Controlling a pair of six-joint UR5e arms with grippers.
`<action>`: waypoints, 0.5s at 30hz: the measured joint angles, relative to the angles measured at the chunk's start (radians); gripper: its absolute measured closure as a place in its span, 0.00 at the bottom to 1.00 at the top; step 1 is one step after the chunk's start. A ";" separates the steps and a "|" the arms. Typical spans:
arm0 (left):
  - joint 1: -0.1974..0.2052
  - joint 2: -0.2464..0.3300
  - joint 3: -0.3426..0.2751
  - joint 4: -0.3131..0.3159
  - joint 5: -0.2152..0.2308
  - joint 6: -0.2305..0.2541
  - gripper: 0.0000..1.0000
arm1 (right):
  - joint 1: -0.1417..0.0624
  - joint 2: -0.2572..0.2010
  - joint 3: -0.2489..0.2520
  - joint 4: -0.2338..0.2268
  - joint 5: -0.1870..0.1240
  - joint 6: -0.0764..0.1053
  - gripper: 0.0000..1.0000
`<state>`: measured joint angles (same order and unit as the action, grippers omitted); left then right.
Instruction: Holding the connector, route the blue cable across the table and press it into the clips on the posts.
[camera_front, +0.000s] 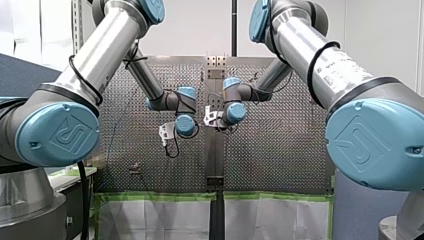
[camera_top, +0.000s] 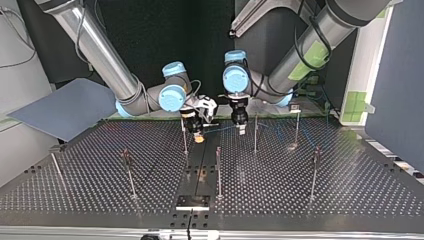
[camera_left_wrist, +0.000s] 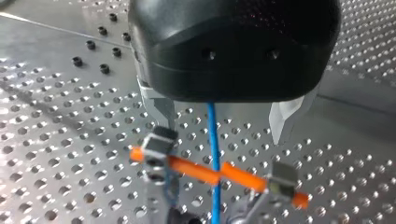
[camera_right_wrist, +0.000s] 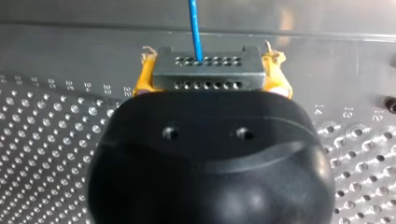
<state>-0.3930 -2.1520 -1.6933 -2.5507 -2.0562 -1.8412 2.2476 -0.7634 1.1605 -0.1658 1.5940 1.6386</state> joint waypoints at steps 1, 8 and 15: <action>-0.001 0.000 0.001 0.001 -0.006 0.000 0.00 | 0.000 0.000 0.000 0.000 0.000 0.000 1.00; -0.003 -0.001 0.001 -0.001 -0.028 0.000 0.00 | 0.000 0.000 0.000 0.000 -0.001 0.000 1.00; -0.004 -0.001 0.002 0.004 -0.038 0.004 0.30 | -0.001 0.000 0.000 0.000 -0.002 0.000 1.00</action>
<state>-0.3966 -2.1527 -1.6916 -2.5463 -2.0944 -1.8371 2.2468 -0.7635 1.1606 -0.1657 1.5925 1.6386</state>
